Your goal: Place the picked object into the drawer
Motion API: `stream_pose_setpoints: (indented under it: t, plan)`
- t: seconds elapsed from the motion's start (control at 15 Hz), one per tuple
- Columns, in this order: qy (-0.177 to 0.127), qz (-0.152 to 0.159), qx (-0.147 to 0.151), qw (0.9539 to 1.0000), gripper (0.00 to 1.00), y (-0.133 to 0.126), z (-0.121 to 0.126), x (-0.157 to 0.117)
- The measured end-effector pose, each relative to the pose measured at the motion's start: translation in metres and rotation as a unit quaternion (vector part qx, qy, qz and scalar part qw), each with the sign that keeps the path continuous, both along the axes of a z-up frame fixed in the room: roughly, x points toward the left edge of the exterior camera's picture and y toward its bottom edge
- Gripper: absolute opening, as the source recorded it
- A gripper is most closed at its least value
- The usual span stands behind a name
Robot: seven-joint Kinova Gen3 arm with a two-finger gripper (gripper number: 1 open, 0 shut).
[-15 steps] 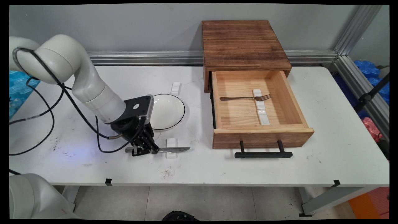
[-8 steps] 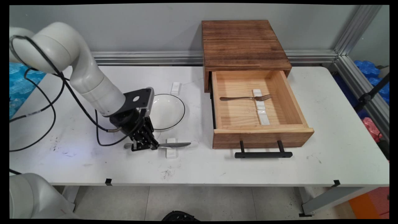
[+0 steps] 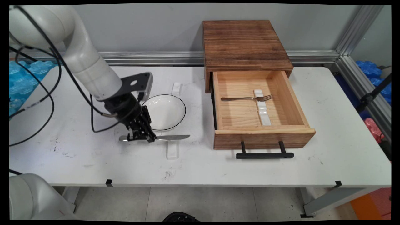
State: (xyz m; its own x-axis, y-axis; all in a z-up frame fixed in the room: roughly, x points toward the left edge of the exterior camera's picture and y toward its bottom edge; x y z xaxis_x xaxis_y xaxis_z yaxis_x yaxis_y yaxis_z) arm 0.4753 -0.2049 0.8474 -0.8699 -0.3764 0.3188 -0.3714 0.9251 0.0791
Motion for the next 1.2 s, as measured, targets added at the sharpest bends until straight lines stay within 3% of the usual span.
stream_pose_setpoints:
  t: [0.73, 1.2]
  plan:
    - [0.002, -0.004, 0.008, 1.0, 0.0, -0.052, 0.078, 0.005]
    - [0.029, 0.006, -0.017, 0.9994, 0.0, -0.111, 0.104, -0.035]
